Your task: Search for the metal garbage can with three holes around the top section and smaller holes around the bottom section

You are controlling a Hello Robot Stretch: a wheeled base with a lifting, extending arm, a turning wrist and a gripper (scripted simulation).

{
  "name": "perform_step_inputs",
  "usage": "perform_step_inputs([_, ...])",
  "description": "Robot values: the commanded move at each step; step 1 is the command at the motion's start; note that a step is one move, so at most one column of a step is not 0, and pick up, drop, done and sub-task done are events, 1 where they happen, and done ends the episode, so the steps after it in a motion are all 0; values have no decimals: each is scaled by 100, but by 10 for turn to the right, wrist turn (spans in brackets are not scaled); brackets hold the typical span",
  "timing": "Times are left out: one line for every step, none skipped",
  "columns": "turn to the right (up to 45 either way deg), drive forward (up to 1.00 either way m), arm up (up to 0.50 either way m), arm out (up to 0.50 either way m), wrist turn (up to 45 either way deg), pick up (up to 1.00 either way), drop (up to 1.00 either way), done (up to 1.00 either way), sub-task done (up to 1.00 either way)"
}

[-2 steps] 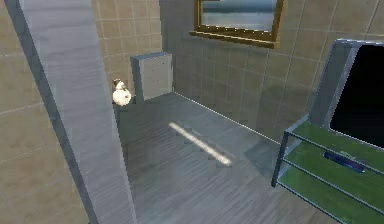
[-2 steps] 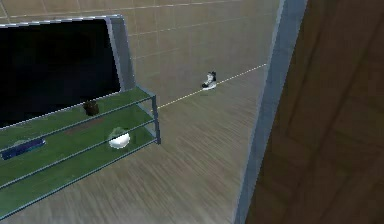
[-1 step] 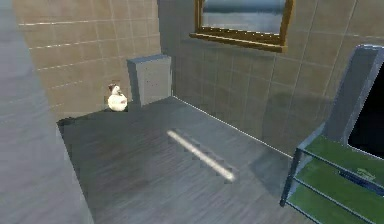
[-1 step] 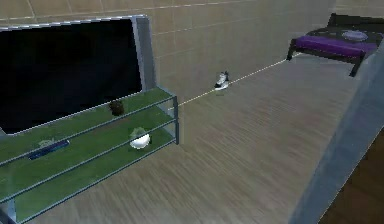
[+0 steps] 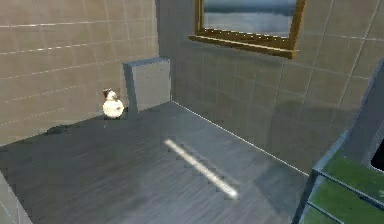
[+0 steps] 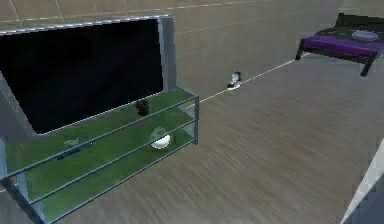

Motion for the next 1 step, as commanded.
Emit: perform_step_inputs([450, 0, 0, 0, 0, 0, 0, 0, 0])
